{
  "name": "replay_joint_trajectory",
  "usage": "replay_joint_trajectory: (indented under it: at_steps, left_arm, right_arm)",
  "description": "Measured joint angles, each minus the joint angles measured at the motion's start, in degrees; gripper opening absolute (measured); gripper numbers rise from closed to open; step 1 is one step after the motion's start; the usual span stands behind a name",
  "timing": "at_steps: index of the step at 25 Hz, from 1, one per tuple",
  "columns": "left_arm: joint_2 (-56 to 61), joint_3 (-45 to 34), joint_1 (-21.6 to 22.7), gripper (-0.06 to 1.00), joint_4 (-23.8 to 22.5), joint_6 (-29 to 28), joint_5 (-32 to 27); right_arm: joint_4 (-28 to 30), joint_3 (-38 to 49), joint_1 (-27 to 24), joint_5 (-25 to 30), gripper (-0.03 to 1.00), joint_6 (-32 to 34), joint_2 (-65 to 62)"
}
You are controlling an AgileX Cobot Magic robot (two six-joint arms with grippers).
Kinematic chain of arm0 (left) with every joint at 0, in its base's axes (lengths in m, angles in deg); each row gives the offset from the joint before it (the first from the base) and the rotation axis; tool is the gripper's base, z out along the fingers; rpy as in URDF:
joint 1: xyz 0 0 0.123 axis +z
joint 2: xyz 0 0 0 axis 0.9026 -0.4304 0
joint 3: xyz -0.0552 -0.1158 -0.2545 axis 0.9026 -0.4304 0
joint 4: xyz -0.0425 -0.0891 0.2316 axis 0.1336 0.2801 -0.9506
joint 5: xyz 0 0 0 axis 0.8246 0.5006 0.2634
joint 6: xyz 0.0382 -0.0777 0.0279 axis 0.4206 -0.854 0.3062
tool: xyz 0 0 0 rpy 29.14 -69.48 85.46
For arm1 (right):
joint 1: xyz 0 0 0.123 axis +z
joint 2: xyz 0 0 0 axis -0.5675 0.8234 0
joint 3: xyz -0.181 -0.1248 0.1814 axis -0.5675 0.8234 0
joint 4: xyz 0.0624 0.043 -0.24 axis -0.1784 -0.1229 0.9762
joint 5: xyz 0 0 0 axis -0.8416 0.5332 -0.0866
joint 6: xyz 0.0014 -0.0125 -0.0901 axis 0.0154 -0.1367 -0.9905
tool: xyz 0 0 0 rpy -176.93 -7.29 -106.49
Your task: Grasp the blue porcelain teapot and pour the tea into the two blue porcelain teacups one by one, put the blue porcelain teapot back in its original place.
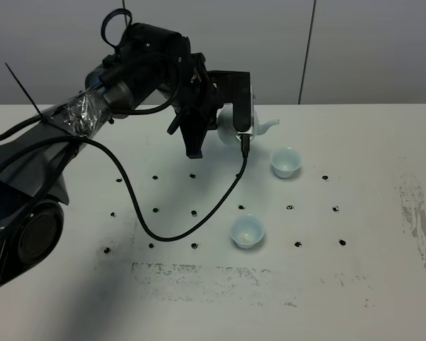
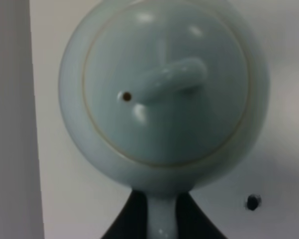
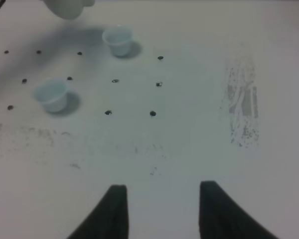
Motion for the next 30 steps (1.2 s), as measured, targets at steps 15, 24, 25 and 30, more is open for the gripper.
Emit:
replay_joint_trajectory:
  at_steps: [15,24,25,30]
  left_arm:
    - [-2.2,0.0,-3.2,0.04,-10.0,0.9,6.2]
    - [-4.6,0.0,-5.1,0.04,-17.3,1.0,8.7]
    - [-4.7,0.0,-5.3,0.04,-18.0,1.0,9.1]
    - [-4.9,0.0,-6.1,0.04,-21.5,1.0,10.9]
  right_arm:
    - [0.0,0.0,0.0,0.0,0.33,0.0,0.0]
    - [0.0,0.0,0.0,0.0,0.33,0.0,0.0]
    - [0.0,0.0,0.0,0.0,0.33,0.0,0.0]
    - [0.0,0.0,0.0,0.0,0.33,0.0,0.0]
